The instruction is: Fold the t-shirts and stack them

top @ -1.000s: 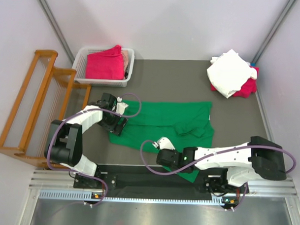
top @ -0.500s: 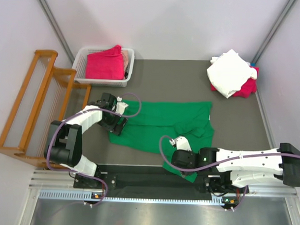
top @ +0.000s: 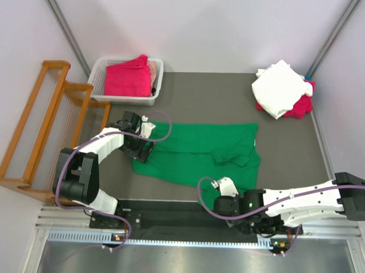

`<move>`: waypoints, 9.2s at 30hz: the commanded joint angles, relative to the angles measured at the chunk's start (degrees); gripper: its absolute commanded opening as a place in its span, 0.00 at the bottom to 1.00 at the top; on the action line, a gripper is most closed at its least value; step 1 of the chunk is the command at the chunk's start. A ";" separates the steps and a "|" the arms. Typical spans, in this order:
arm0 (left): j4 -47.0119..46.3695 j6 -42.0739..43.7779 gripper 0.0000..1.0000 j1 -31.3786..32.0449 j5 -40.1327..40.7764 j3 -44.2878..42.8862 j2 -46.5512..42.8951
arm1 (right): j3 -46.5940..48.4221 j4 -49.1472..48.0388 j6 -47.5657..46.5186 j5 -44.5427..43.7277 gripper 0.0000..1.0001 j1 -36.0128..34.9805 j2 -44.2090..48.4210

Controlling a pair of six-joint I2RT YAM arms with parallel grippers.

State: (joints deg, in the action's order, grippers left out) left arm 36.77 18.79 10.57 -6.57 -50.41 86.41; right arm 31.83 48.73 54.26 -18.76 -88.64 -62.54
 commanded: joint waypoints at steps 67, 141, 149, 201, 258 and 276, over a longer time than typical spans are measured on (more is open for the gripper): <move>9.01 5.38 0.93 -1.52 0.68 7.34 -11.87 | 13.26 -2.85 -11.28 -8.05 0.00 22.19 -0.21; 12.45 10.22 0.75 0.59 4.72 6.02 -11.70 | 15.80 -4.26 -16.64 -7.25 0.00 27.38 -1.71; 9.29 9.34 0.78 0.68 3.93 8.04 -14.51 | 15.63 -4.35 -16.38 -6.64 0.00 27.47 -1.79; 5.76 6.97 0.00 5.52 2.87 7.53 -10.29 | 16.24 -5.23 -16.64 -4.88 0.00 27.47 -3.29; 16.23 15.49 0.28 -3.27 6.04 -31.08 16.95 | 30.21 -25.34 -21.47 -1.28 0.00 66.40 -22.08; 9.72 14.35 0.26 -3.27 6.04 -23.24 14.05 | 60.64 -15.06 -27.80 -1.79 0.64 69.22 -47.85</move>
State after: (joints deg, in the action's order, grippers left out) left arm 47.99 33.15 7.57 -0.34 -74.46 103.37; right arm 90.83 29.74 28.27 -18.02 -19.31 -111.59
